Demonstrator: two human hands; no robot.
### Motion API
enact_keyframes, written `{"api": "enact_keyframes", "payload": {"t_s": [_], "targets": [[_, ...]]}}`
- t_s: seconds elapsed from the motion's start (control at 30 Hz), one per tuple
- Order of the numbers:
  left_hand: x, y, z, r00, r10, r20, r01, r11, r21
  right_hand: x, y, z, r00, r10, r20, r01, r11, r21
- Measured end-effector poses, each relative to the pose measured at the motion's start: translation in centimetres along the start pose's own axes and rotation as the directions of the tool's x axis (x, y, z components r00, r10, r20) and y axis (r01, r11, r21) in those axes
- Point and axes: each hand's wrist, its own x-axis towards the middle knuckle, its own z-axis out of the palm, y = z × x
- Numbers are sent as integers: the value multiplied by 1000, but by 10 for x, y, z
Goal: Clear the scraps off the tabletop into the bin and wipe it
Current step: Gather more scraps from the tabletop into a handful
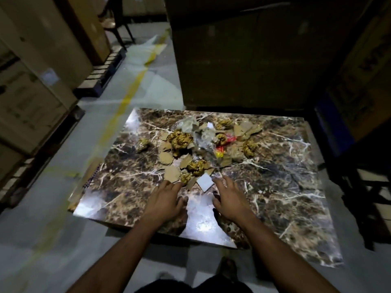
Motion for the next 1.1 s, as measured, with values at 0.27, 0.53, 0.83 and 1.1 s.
{"api": "enact_keyframes", "payload": {"t_s": [0.27,0.53,0.83,1.1], "targets": [[87,-33,-30,996,84,-31,-84,996,17,78,-11,-52,991,38,-125,-34,999,34],[188,-109,-59,982,154,113,-148,987,-58,179,-14,-98,994,106,28,-101,985,-140],[338,-116,-74,855,389,342,-433,899,61,243,-7,-99,963,155,220,-106,970,-220],[333,-111,-28,791,391,470,-297,918,-264,239,-1,-65,971,98,220,-88,995,-53]]}}
